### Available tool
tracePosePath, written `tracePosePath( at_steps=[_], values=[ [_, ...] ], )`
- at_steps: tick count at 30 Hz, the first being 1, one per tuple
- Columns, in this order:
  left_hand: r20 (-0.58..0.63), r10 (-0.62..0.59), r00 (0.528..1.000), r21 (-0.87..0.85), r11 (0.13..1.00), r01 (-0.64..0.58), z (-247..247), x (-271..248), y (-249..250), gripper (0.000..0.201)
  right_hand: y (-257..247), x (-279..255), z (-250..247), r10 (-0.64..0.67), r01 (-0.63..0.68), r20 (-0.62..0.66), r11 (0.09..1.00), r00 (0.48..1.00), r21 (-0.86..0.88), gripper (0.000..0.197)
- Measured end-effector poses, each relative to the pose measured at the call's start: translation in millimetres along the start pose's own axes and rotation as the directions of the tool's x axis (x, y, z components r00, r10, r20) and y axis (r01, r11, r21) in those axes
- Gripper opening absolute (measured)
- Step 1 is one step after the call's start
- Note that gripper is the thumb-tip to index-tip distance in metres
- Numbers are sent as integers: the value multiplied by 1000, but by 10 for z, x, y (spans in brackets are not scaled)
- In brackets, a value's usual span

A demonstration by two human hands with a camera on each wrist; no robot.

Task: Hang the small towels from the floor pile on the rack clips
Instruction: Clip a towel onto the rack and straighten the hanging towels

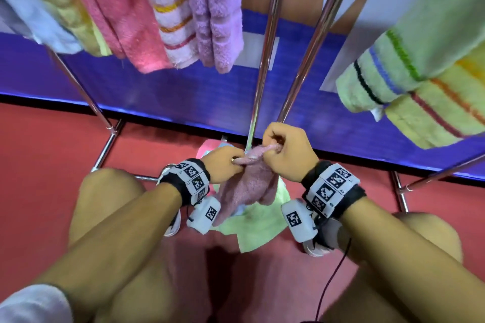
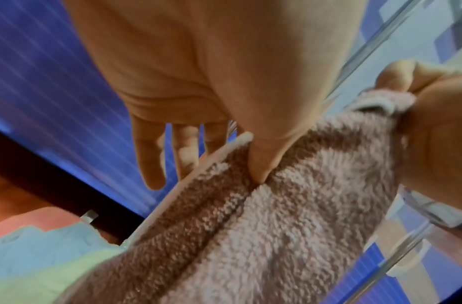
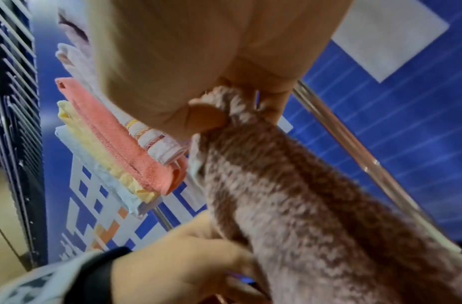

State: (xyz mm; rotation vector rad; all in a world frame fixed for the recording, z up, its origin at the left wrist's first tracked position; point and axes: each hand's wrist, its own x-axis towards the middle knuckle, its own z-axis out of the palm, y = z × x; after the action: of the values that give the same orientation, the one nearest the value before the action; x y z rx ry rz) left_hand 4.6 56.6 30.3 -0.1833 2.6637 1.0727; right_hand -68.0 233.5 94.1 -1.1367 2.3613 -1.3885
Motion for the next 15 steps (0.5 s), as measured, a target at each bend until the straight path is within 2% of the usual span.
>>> tracePosePath(
  at_steps=[3, 6, 9, 11, 12, 15],
  values=[
    [-109, 39, 993, -123, 991, -53, -68, -67, 124, 13, 18, -96, -132, 4, -7, -53, 998, 999, -66, 21],
    [-166, 114, 980, -128, 982, -136, -206, -156, 368, 18, 64, -216, -181, 59, -66, -75, 994, 995, -83, 23],
    [-206, 203, 957, -153, 959, -237, -291, -224, 618, 31, 40, -312, -142, 75, -77, -25, 994, 997, -77, 45],
    [-226, 202, 953, -218, 943, -252, -263, -281, 688, 19, 24, -366, -69, 37, -31, 67, 996, 997, -78, 66],
    [-250, 192, 949, -255, 933, -256, -224, -301, 668, 15, 28, -396, -27, 32, -25, 83, 996, 996, -82, 65],
    [-311, 76, 947, -367, 910, -194, -21, -323, 454, 36, 93, -491, 63, 89, -91, -24, 994, 996, -67, 29]
  ],
)
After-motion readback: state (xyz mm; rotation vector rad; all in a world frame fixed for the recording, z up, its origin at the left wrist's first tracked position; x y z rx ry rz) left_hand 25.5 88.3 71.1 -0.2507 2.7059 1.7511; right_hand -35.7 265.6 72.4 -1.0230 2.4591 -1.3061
